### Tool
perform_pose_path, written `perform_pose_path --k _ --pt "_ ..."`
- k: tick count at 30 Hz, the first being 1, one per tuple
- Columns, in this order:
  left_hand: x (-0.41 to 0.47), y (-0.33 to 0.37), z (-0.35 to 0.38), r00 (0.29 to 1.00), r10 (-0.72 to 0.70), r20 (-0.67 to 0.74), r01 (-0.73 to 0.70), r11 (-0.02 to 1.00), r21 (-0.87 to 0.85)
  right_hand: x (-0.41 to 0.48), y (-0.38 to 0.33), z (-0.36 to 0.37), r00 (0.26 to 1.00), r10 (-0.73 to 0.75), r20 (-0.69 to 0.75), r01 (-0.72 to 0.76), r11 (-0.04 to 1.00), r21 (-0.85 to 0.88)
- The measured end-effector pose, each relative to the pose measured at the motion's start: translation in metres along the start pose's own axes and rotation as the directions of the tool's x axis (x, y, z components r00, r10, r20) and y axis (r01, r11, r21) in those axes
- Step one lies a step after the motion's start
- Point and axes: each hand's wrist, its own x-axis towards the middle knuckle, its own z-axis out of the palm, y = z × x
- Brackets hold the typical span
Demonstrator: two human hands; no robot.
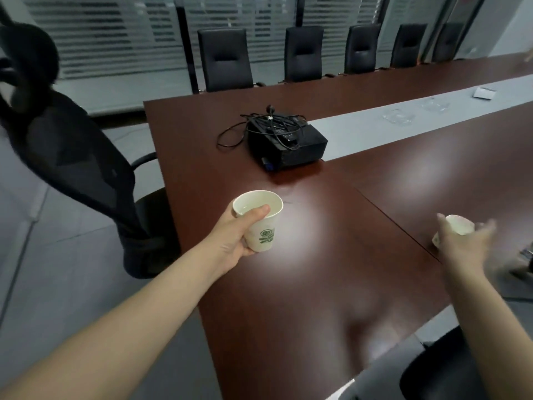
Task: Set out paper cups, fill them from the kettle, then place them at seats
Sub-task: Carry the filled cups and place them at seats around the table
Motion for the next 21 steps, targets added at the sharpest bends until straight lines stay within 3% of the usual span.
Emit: perform_pose_path --k 4,7,11,15,18,21 --pt "-0.016 0.014 -0.043 1.000 -0.004 -0.007 0.004 1.000 0.023 -0.092 -0.023 0.063 0.977 0.045 0.207 -0.036 0.998 -0.044" --pt "-0.021 0.024 -0.079 1.000 -0.003 -0.018 0.004 1.000 0.026 -0.160 -0.040 0.112 0.917 0.117 0.381 -0.115 0.993 -0.028" --pt "-0.016 0.035 -0.112 0.999 0.006 -0.033 -0.005 1.000 0.016 -0.218 -0.064 0.173 0.788 0.182 0.588 -0.226 0.974 0.002" --pt "0.007 0.047 -0.139 0.999 0.020 -0.029 -0.020 1.000 0.016 -0.250 -0.082 0.225 0.625 0.163 0.764 -0.238 0.971 -0.012" --pt "0.037 0.057 -0.155 0.999 0.021 -0.024 -0.021 0.999 0.025 -0.256 -0.094 0.259 0.536 0.109 0.837 -0.202 0.979 0.002" --pt "0.077 0.071 -0.167 0.999 0.034 -0.015 -0.033 0.998 0.046 -0.247 -0.115 0.294 0.523 0.052 0.851 -0.211 0.975 0.071"
